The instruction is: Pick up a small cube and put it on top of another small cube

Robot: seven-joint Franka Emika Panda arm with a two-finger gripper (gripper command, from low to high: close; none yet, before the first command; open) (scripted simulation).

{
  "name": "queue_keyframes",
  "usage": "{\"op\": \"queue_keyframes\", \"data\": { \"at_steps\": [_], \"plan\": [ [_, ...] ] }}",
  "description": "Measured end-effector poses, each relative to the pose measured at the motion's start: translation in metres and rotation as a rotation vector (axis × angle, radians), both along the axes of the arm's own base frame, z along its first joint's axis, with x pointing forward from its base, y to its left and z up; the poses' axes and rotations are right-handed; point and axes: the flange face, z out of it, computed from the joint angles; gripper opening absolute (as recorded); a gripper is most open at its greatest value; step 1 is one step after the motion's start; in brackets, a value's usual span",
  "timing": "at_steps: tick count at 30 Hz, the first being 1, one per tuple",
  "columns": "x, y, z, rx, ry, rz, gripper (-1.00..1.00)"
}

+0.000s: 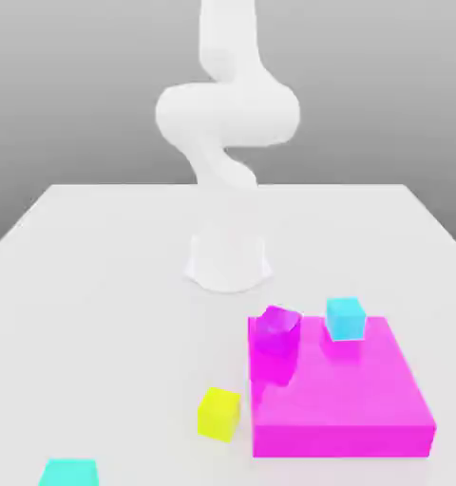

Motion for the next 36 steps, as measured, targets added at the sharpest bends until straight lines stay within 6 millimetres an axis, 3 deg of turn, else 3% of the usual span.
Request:
{"op": "queue_keyframes", "data": {
  "at_steps": [8,16,24,30,34,35,36],
  "plan": [
    [0.09,-0.041,-0.106,0.04,0.197,0.025,0.0],
    [0.145,-0.082,-0.232,0.054,0.384,0.024,0.0],
    [0.162,-0.126,-0.366,0.034,0.568,0.004,0.0],
    [0.15,-0.161,-0.463,-0.006,0.706,-0.012,0.0],
    [0.147,-0.168,-0.525,-0.019,0.735,-0.014,0.0],
    [0.146,-0.169,-0.54,-0.018,0.736,-0.015,-1.0],
    [0.146,-0.169,-0.54,-0.018,0.736,-0.015,-1.0]
  ]
}}
